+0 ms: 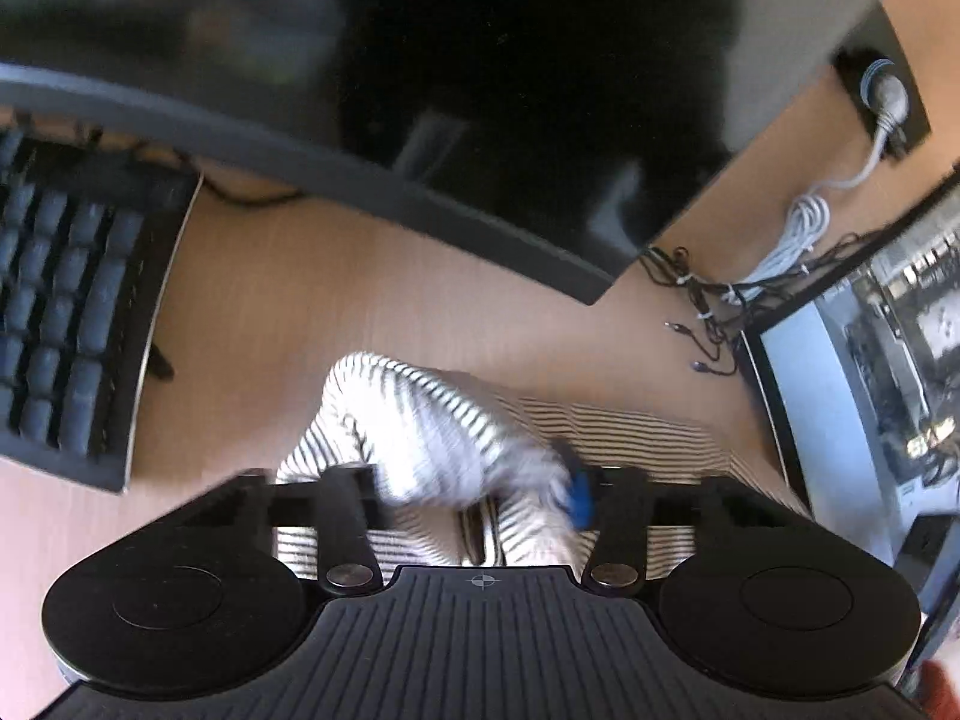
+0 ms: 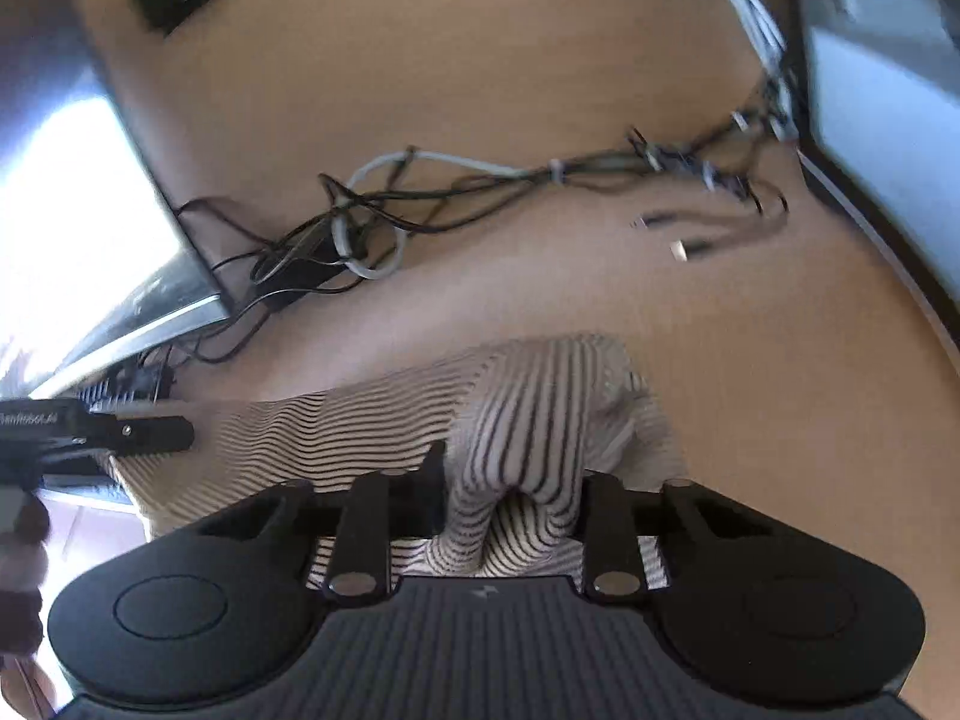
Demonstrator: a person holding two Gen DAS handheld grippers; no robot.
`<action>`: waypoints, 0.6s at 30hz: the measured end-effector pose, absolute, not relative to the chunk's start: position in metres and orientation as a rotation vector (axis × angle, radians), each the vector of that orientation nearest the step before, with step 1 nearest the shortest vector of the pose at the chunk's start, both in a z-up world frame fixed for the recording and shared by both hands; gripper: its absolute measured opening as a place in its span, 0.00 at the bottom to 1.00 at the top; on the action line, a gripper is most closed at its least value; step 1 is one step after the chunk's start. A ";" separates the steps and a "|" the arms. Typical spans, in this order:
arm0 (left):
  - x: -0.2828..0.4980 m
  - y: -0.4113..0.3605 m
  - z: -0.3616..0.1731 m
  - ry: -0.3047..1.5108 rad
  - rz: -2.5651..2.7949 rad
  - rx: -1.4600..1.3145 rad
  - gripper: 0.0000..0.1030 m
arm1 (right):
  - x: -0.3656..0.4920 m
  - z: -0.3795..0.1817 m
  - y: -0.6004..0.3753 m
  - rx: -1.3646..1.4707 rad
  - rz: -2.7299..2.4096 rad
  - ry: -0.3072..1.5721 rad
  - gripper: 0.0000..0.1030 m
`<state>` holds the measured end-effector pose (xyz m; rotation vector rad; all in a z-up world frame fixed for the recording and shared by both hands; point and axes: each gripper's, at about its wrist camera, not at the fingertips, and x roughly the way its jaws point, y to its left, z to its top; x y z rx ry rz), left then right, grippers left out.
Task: Fold clothes
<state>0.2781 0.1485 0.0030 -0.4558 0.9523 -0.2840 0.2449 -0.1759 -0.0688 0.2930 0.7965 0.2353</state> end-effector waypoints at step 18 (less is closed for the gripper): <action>0.163 0.137 -0.037 1.121 -0.513 -0.327 0.56 | 0.161 -0.086 -0.208 0.202 0.203 0.882 0.41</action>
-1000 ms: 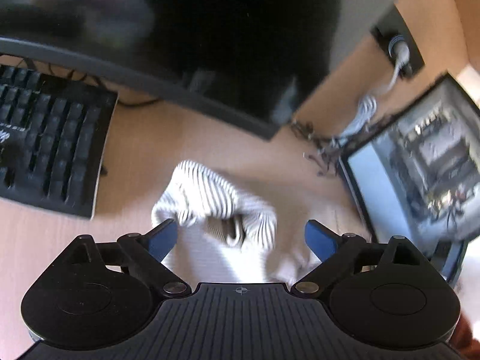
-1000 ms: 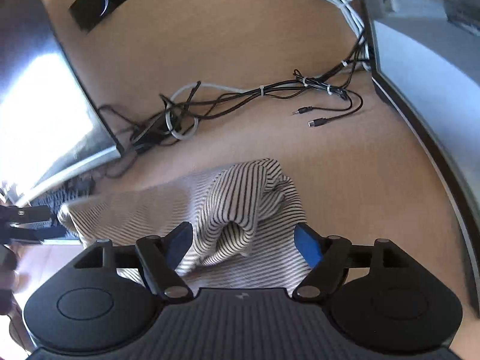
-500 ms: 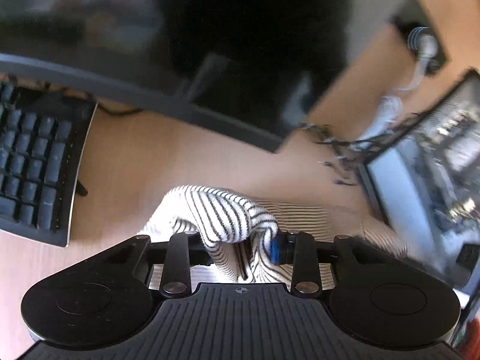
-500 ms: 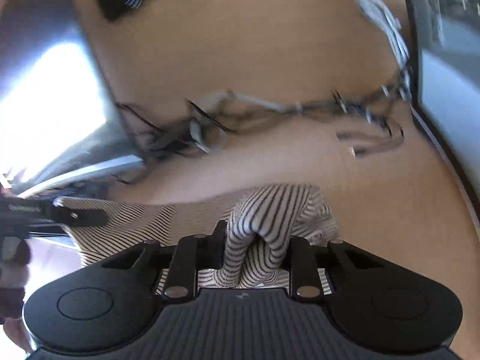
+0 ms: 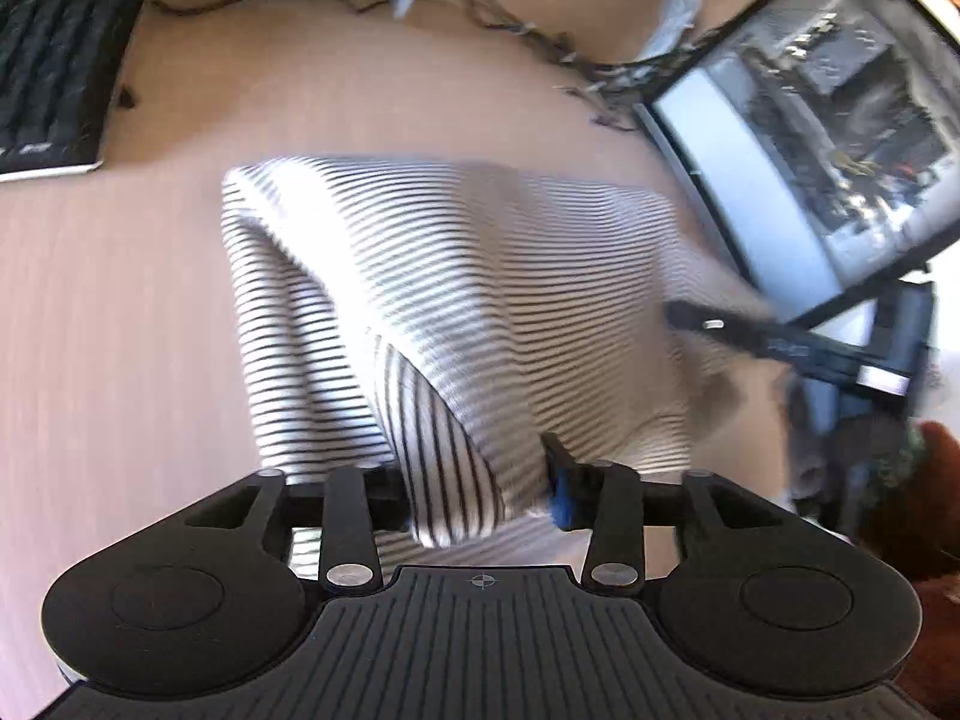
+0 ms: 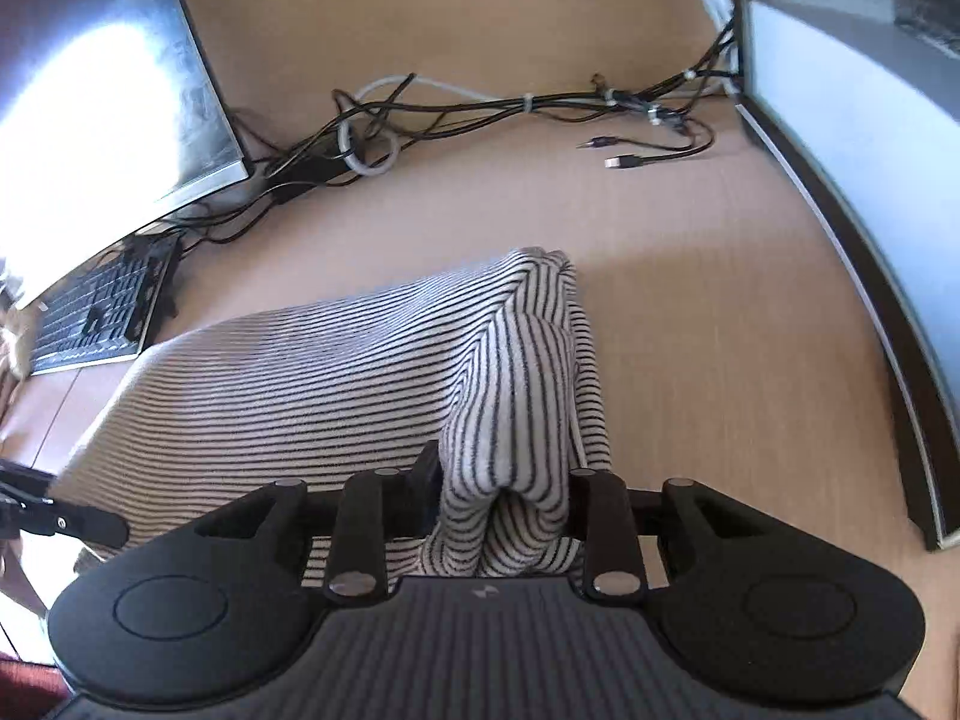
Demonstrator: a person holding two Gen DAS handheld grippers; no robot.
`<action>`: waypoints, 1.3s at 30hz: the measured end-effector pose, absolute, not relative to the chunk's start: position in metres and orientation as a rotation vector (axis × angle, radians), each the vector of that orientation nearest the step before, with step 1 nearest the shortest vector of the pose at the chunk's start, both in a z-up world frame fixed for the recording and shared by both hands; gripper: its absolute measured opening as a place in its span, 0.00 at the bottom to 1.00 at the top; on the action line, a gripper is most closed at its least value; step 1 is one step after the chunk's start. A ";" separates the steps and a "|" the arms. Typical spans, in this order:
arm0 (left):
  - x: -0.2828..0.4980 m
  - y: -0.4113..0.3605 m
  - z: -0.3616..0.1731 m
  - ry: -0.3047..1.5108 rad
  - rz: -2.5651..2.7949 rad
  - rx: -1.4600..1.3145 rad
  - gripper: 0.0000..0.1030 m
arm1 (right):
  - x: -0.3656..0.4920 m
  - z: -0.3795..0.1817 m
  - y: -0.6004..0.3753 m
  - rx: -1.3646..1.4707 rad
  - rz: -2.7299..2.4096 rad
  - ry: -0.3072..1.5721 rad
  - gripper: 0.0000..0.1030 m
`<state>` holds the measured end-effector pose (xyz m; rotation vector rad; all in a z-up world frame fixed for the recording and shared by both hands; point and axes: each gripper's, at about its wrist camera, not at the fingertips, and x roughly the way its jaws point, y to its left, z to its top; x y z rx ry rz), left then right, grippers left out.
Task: Fold clothes
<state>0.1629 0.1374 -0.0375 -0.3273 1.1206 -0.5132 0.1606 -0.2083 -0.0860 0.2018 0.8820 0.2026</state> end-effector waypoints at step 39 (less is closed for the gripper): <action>0.227 0.097 -0.046 0.981 -0.392 -0.396 1.00 | 0.157 -0.087 -0.193 0.393 0.397 0.808 1.00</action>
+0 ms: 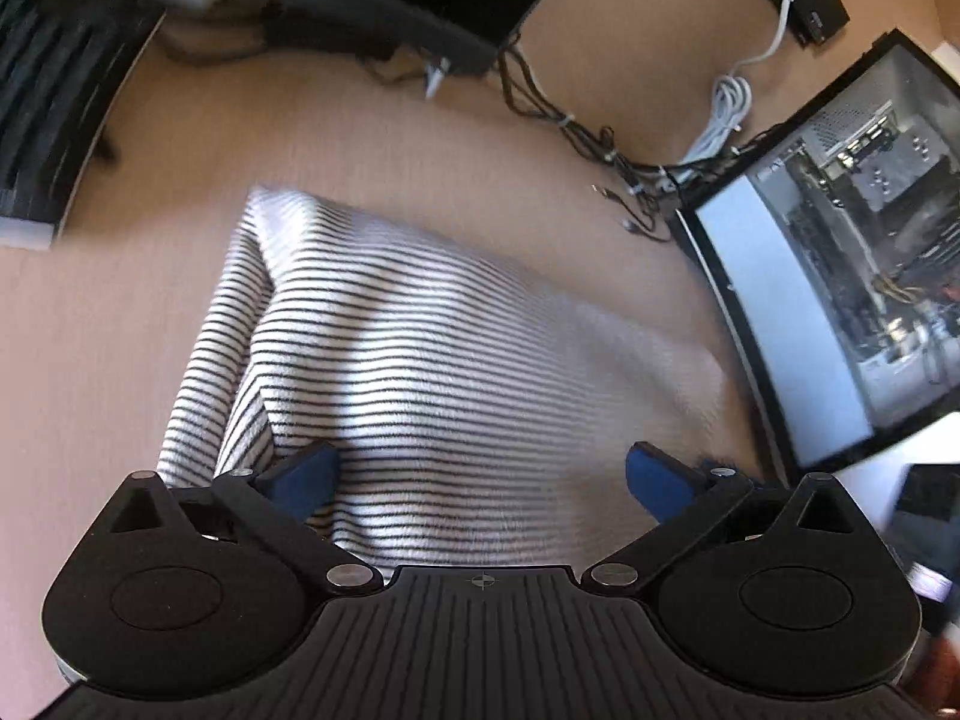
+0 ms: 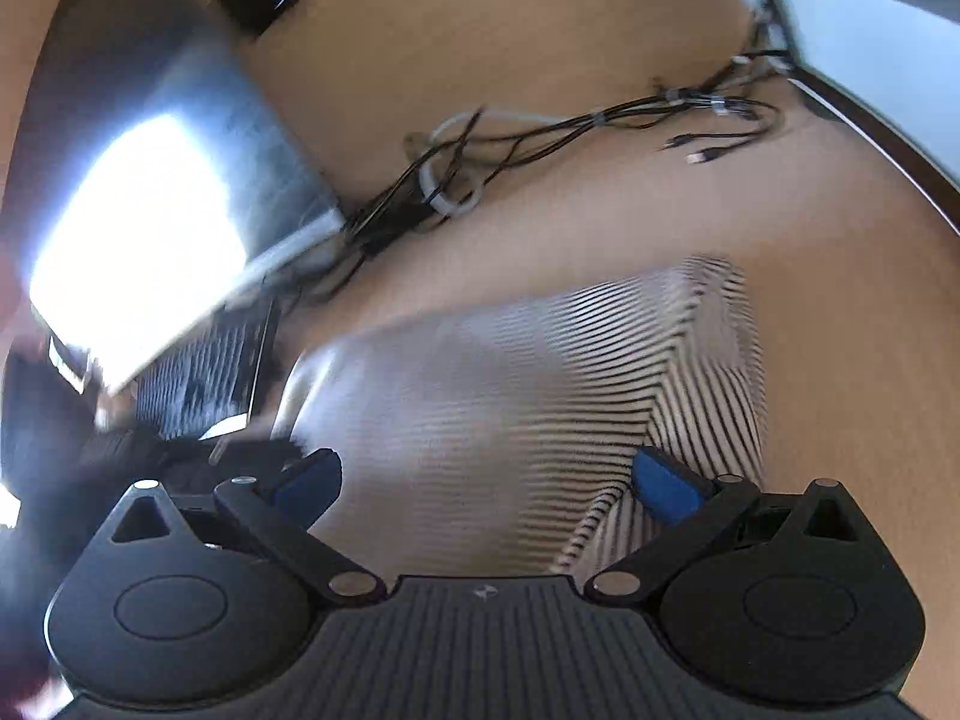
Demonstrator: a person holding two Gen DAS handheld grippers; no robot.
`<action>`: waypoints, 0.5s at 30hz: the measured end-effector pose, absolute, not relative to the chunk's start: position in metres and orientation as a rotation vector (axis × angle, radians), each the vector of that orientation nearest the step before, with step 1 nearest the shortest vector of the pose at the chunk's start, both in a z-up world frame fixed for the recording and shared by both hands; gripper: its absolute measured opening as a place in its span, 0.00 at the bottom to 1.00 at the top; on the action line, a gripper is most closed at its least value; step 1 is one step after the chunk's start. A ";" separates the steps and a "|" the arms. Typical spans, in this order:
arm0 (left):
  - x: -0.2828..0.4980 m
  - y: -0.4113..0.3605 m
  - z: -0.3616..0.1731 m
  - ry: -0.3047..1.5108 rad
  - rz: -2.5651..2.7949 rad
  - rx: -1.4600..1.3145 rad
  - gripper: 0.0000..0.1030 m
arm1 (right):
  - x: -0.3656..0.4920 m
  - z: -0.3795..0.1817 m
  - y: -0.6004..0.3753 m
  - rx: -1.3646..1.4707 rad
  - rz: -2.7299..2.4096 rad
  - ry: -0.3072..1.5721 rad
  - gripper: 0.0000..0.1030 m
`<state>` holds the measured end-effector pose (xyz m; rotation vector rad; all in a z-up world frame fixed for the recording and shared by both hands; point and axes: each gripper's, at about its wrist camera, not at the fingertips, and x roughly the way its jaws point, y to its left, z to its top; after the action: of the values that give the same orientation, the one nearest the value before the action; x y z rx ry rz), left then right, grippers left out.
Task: Fold clothes
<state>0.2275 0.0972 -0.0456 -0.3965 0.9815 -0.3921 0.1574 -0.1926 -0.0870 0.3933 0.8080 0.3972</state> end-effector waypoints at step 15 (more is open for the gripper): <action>0.241 0.082 -0.004 0.888 -0.486 -0.457 1.00 | 0.202 -0.077 -0.196 -0.142 0.188 0.718 1.00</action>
<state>0.2411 0.0823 -0.0044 -0.4567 0.8879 -0.4859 0.2016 -0.1955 -0.0767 -0.1420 0.7177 0.1883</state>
